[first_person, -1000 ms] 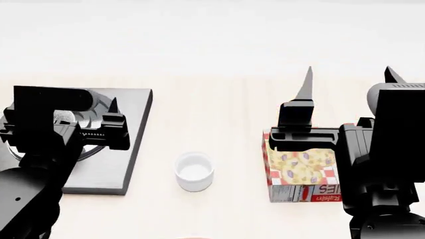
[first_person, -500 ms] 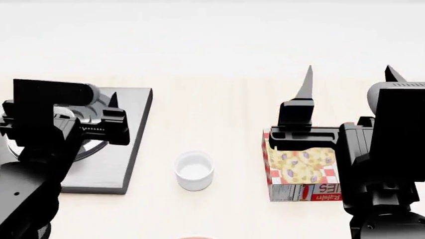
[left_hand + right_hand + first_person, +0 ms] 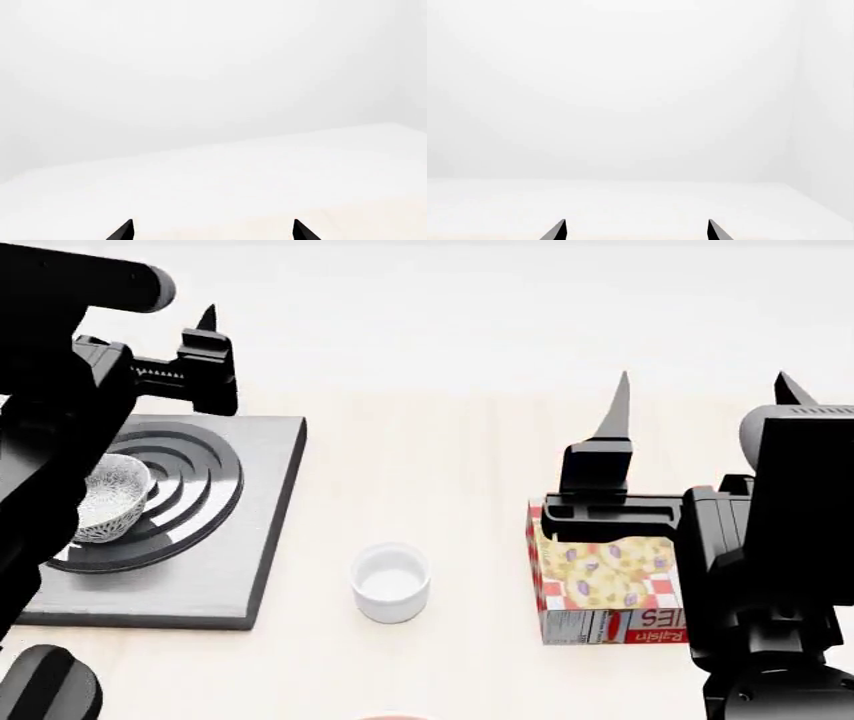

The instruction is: Pick the akita bowl on the stove and place it on the plate.

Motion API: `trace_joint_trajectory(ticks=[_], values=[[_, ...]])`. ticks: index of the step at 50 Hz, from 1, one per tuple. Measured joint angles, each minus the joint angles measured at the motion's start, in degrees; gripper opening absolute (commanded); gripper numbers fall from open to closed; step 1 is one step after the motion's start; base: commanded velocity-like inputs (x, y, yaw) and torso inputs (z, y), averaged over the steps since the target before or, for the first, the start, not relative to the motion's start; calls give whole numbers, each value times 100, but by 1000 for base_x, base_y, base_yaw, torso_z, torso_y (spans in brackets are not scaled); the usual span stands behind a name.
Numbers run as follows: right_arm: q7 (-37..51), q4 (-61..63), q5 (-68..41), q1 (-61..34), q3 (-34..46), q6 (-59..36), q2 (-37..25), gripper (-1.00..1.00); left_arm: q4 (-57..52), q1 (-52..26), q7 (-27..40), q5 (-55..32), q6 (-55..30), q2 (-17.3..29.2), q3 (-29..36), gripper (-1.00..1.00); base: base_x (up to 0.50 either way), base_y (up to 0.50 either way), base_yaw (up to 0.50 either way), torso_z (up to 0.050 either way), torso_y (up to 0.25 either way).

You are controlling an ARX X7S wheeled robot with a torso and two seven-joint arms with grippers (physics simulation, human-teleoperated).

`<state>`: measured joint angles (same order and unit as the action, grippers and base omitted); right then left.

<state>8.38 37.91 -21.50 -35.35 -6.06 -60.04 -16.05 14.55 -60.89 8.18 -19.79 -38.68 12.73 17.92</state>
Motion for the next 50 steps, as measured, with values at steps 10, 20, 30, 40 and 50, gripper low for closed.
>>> trace_joint_trajectory(ticks=[10,20,30,40,50], values=[[25,13,-38,-4,-17,-15,-7,100,839,-736,-252,-31,-23,-66,3,100,0,0,0,0,0],[51,21,-69,-3,-19,-22,-13,100,1867,-1390,-288,-155,-83,-215,-216,100,0,0,0,0,0],[74,25,-98,2,-21,-19,-23,100,2777,-1970,-330,-247,-102,-381,-362,100,0,0,0,0,0],[92,18,-122,6,-15,-4,-34,100,3517,-2300,-419,-238,193,-513,-397,100,0,0,0,0,0],[113,21,-152,4,-17,-5,-44,100,3849,-2408,-523,-146,565,-561,-308,100,0,0,0,0,0]])
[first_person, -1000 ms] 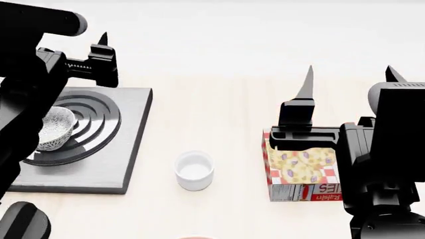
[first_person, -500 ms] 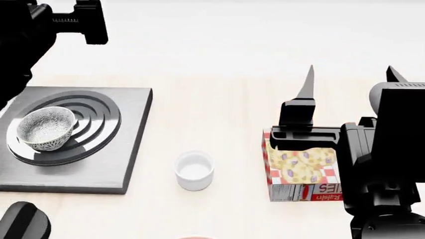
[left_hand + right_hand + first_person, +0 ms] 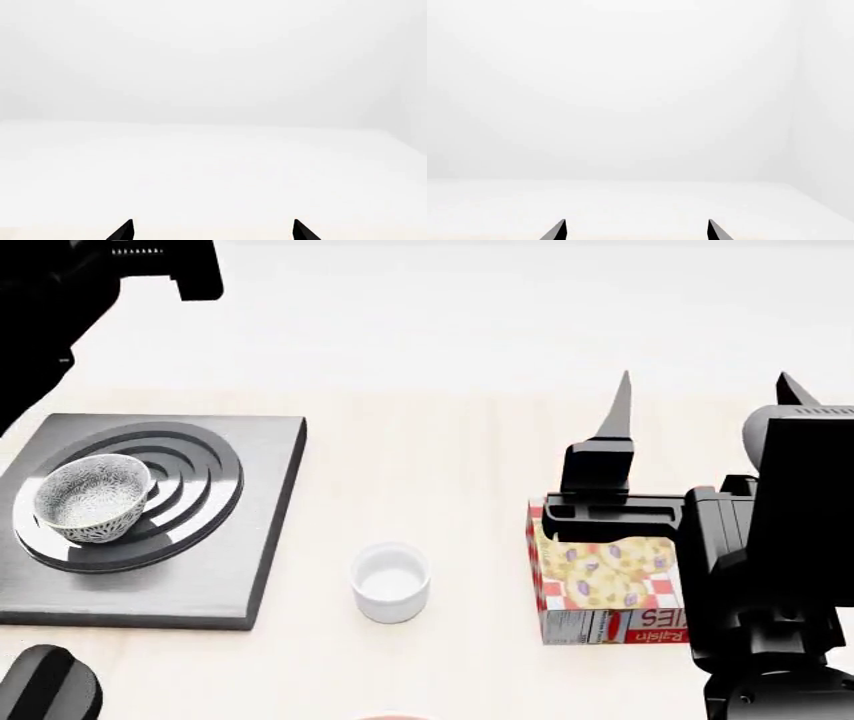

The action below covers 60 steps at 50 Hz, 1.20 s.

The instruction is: Pick the akita bowl on the stove and place it on the plate.

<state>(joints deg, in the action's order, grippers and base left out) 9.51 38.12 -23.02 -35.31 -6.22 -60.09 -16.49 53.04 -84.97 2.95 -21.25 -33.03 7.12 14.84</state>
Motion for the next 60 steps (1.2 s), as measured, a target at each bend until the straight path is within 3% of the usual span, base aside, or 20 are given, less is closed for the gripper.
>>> trace_joint_trajectory(ticks=[32,60], values=[[45,-45,-73,0,18,58,-46,100,333,-6,-118,130,522,-49,210,100,0,0,0,1,-104],[103,-35,-148,11,33,63,-79,100,223,90,-6,146,245,-33,377,100,0,0,0,0,-59]])
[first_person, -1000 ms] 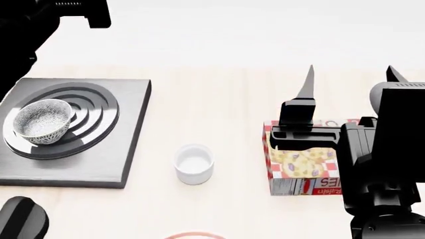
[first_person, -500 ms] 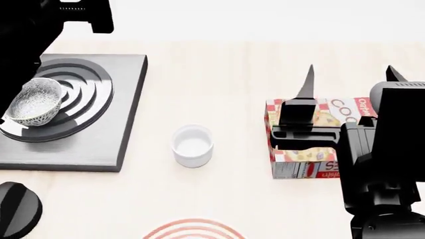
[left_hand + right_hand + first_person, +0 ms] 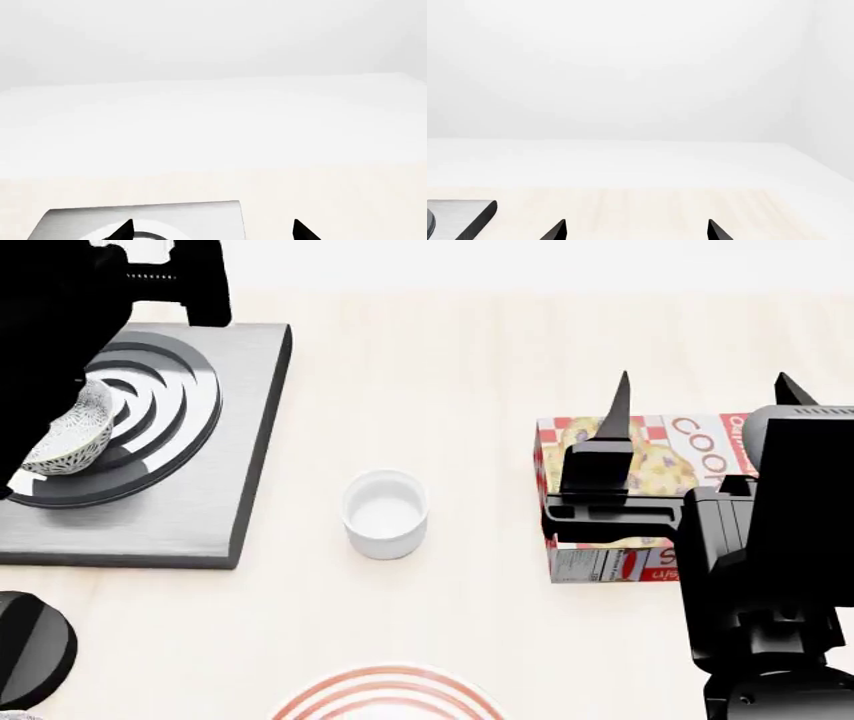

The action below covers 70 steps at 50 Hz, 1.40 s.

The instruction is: Pick the akita bowl on the stove and place it on the plate.

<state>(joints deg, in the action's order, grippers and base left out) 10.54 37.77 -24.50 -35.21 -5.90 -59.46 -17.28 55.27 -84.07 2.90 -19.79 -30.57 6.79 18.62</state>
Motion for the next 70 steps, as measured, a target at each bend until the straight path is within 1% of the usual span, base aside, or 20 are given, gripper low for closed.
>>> trace_joint_trajectory(ticks=[14,25,40,56,70], values=[[32,7,-41,-5,0,-8,-15,100,188,-12,188,294,-273,-10,365,100,0,0,0,0,0],[49,-4,-62,-2,5,7,-28,100,509,-4,368,515,-294,-18,587,100,0,0,0,0,0],[73,-23,-92,-4,16,27,-46,100,770,63,450,774,-288,-18,894,100,0,0,0,0,0],[106,-17,-138,-5,20,22,-63,100,549,280,514,926,-304,54,1109,100,0,0,0,0,0],[124,-34,-164,6,34,49,-82,100,161,629,618,927,-122,166,1127,100,0,0,0,0,0]])
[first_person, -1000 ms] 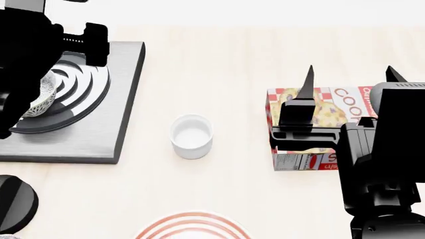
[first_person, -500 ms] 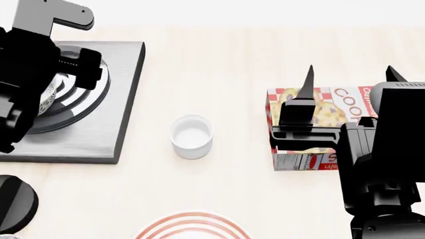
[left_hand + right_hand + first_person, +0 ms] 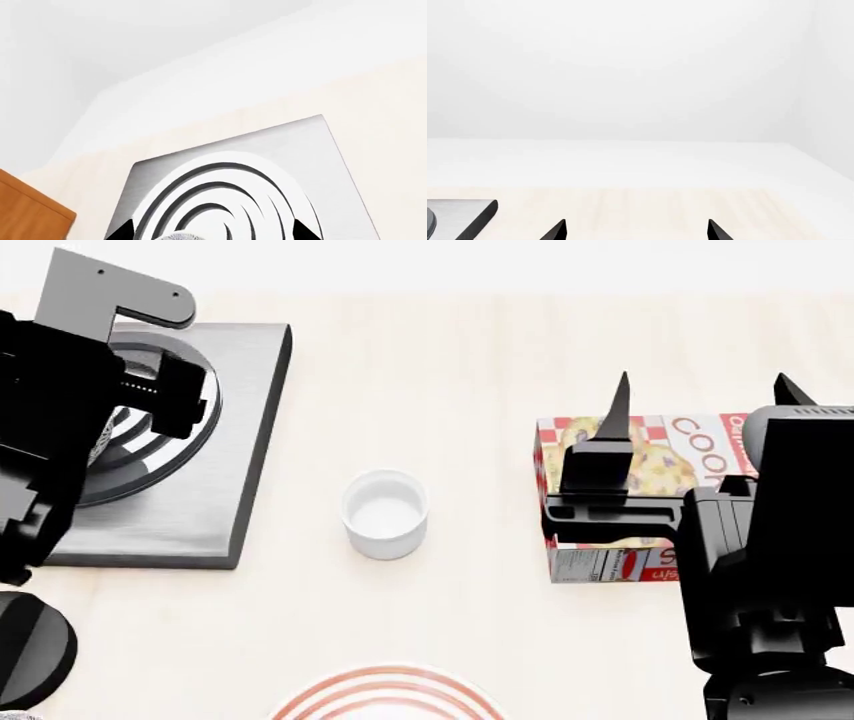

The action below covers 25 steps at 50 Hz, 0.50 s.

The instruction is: Pick the akita bowl on the stove and place it on the plate.

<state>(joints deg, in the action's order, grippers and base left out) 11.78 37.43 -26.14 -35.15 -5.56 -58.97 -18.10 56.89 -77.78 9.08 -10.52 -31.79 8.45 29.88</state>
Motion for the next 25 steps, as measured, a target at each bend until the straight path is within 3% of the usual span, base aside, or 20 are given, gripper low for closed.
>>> trace_joint_trajectory(ticks=[25], values=[[46,-11,-61,3,6,20,-25,100,-217,424,449,166,239,63,109,100,0,0,0,0,0]])
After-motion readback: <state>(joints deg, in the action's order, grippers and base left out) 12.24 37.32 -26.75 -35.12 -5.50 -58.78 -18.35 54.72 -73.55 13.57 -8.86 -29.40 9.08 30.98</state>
